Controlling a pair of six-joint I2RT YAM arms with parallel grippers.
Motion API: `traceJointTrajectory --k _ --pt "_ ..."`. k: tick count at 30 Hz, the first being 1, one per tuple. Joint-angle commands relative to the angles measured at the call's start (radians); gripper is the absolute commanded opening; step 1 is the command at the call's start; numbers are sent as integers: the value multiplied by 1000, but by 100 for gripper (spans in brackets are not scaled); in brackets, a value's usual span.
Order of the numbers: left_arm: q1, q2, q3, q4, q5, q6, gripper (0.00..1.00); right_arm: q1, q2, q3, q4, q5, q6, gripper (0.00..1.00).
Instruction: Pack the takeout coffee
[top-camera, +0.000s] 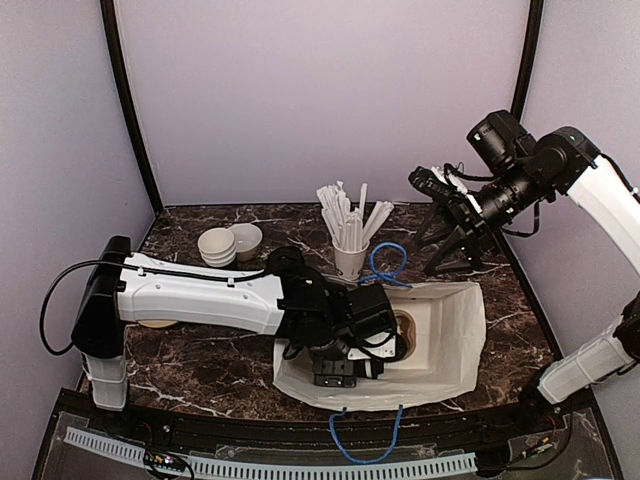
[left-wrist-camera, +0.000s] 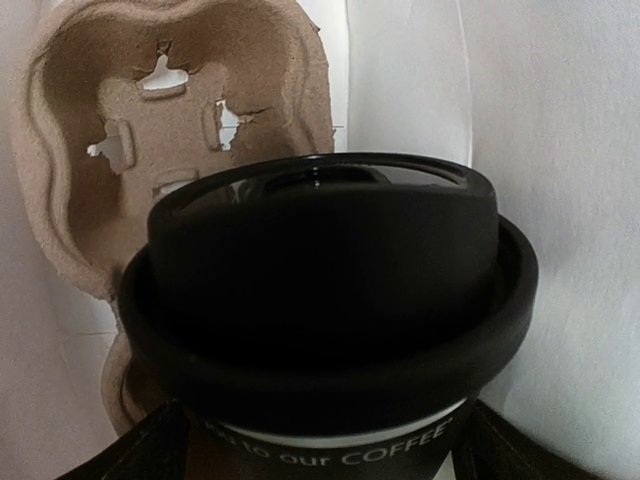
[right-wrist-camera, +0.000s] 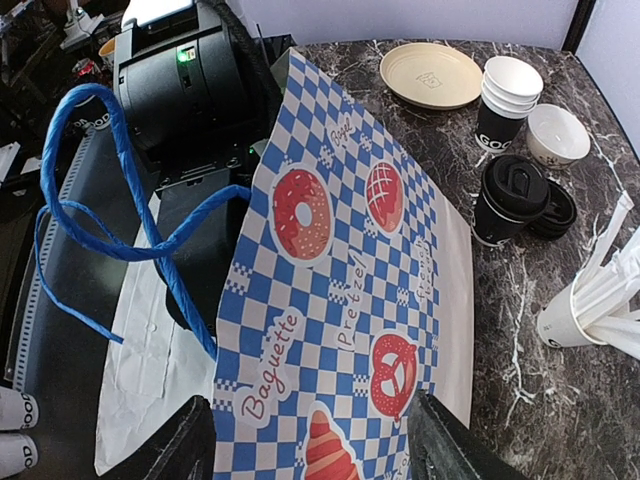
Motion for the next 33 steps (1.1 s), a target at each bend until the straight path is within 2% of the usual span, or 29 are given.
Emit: traceJointTrajectory --k 1,8,13,20,33 --pt "6 0 -15 12 60 1 91 -5 6 -5 28 3 11 66" --pt "14 -13 25 -9 118 10 77 -6 23 17 32 13 15 65" --pt "20 -66 59 -8 126 19 75 -27 38 41 37 23 12 65" --pt "54 -141 99 16 146 28 75 -203 114 170 -6 -96 -18 65" --pt "129 -245 134 187 190 61 75 -238 132 255 64 -103 85 65"
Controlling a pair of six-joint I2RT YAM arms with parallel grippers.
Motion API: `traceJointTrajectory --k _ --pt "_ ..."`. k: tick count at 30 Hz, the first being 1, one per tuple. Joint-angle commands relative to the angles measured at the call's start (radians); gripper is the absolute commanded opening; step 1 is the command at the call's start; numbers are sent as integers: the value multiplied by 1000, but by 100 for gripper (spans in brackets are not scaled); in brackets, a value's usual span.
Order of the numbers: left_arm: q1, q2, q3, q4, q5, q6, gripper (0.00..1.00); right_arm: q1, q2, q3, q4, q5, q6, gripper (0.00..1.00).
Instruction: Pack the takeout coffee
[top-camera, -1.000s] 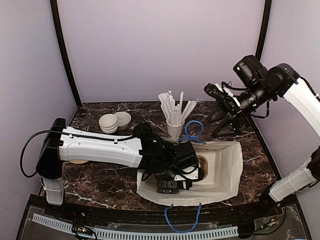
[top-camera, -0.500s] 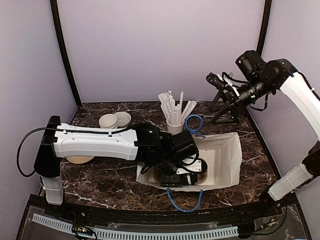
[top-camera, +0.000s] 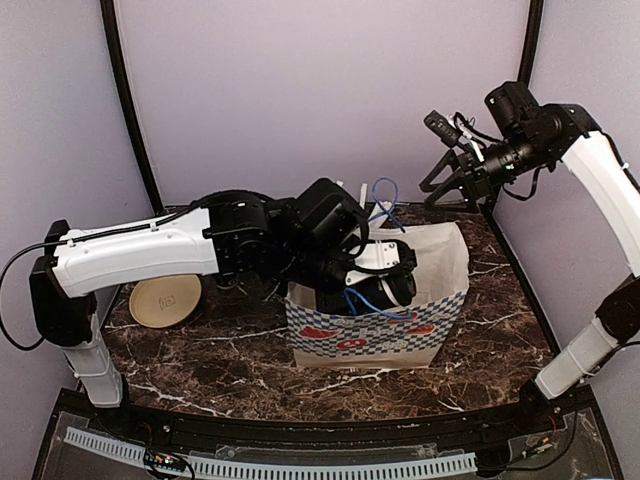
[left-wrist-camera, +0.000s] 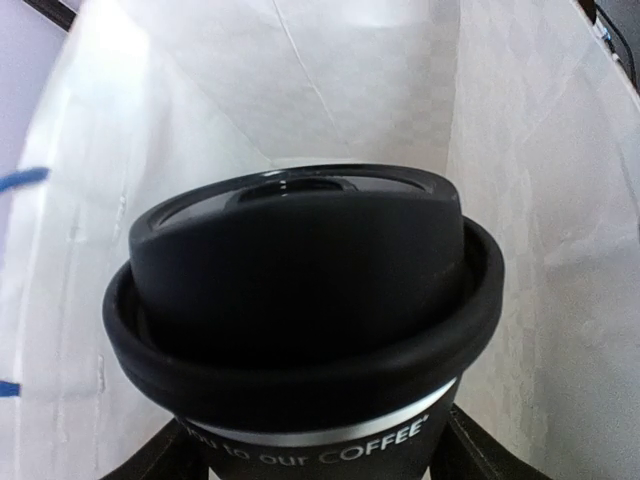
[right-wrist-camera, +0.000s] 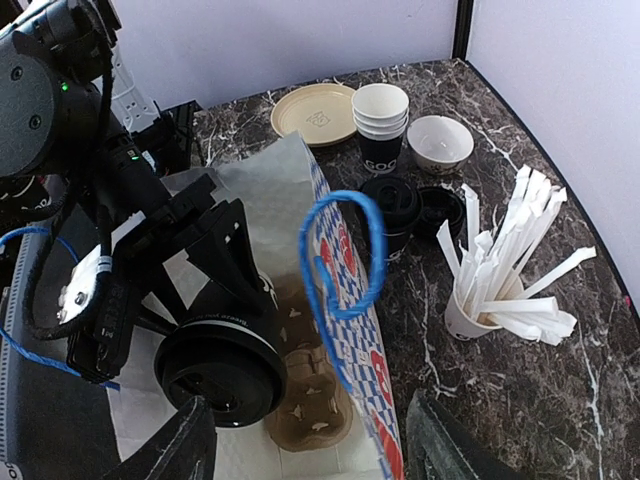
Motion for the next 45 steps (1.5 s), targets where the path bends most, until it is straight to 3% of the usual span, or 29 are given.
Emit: traceJointTrajectory --k 1,7,21,31,40,45 --pt "39 -62 20 97 31 19 75 -6 -15 44 31 -51 28 65" --pt "62 -105 -30 208 54 18 76 -1 -28 -25 -55 -61 -63 80" --pt "69 -118 -53 275 71 40 77 110 -57 -126 28 39 -8 94" --pt "72 -115 -56 272 85 22 77 196 -56 -134 68 122 13 93" --pt "75 -126 -81 293 88 19 77 204 -50 -135 82 128 28 76" --pt "74 -143 -86 298 27 17 92 205 -54 -130 82 155 30 70"
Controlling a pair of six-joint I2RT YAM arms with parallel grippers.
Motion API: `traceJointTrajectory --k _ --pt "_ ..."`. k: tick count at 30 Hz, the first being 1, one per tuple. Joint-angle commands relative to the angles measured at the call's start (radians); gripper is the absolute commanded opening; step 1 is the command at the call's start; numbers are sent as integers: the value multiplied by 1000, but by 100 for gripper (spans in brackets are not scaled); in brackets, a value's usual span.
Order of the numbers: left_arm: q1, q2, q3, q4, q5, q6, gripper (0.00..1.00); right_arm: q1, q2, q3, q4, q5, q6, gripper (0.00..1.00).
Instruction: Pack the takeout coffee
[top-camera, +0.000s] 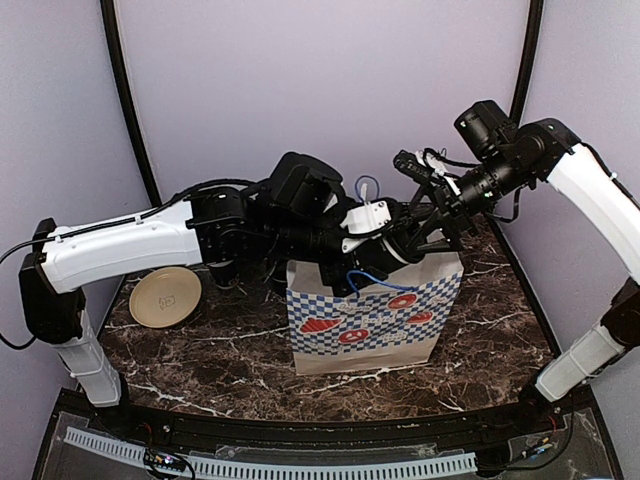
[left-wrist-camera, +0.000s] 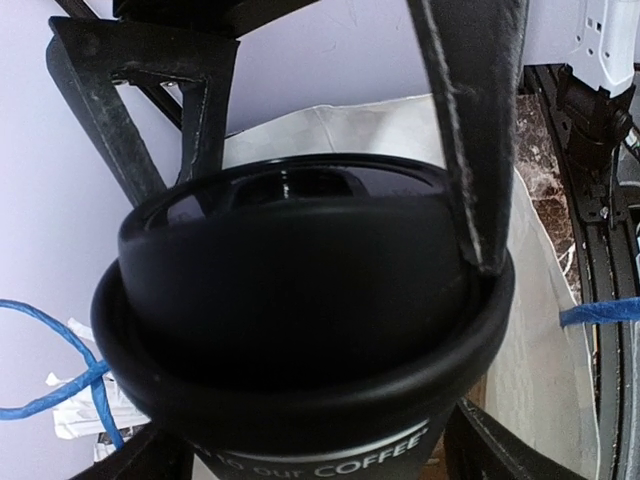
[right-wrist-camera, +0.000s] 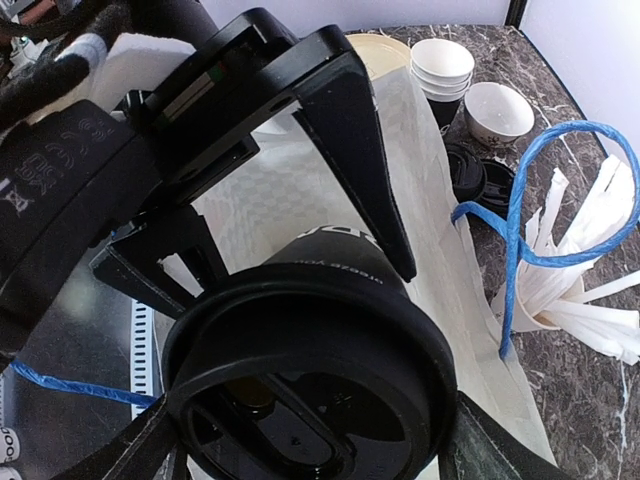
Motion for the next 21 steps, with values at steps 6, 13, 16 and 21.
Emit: traceJointTrajectory --k 6,13,16,21 --pt "4 -214 -87 83 -4 -27 99 10 -14 2 39 120 5 69" --pt "6 -378 -150 177 -48 -69 99 72 -33 -56 26 270 -26 67" --pt "38 -391 -184 226 -169 -66 99 134 -69 -110 24 349 -68 67" --pt "176 -361 -200 268 -252 -143 99 205 -102 -121 -33 415 -144 67"
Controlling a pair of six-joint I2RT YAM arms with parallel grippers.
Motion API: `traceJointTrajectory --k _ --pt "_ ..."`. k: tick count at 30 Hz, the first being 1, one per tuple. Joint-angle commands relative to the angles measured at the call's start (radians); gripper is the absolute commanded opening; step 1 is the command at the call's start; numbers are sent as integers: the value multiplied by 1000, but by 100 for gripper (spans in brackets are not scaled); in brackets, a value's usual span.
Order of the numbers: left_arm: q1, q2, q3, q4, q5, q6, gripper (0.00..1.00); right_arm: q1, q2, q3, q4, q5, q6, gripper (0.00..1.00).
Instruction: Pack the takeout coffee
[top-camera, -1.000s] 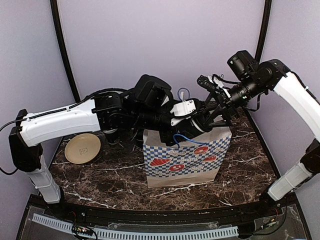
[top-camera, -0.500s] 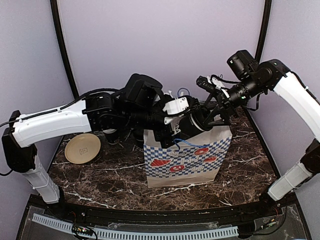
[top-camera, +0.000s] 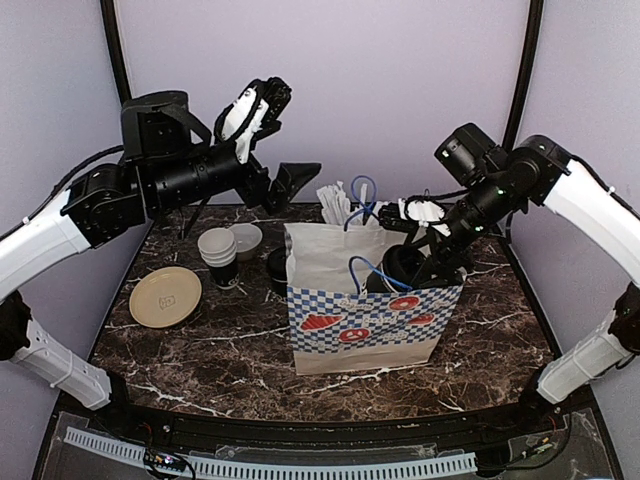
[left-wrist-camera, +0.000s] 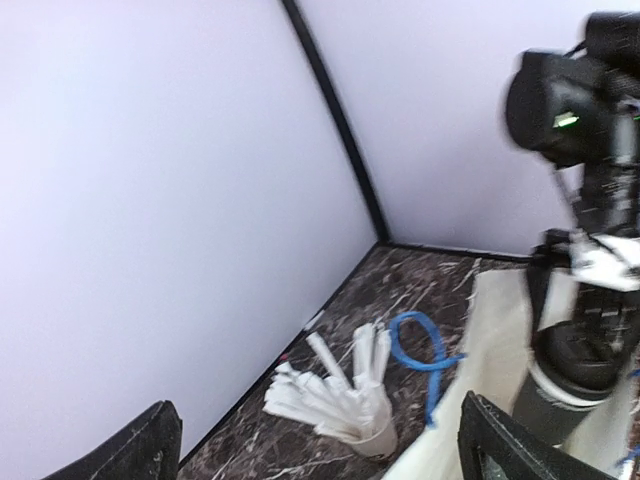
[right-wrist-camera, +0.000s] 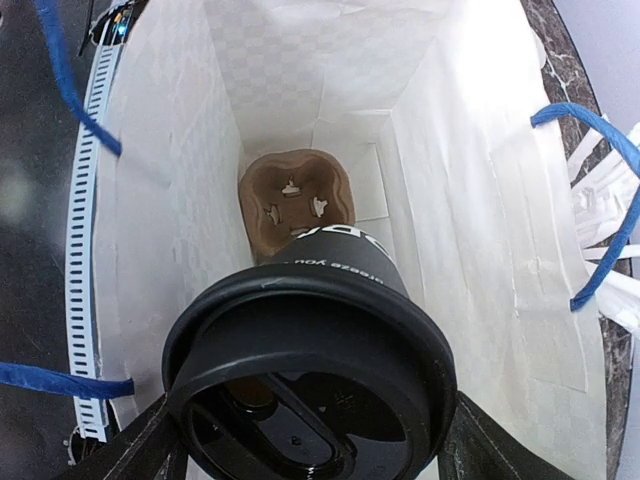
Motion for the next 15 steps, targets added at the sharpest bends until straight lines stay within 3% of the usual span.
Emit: traceJointTrajectory --k 1,15 --pt "106 51 -48 58 -108 -90 99 59 -57 2 -42 89 -85 67" --pt "227 73 -149 189 -93 -148 99 329 -6 0 -146 246 -96 69"
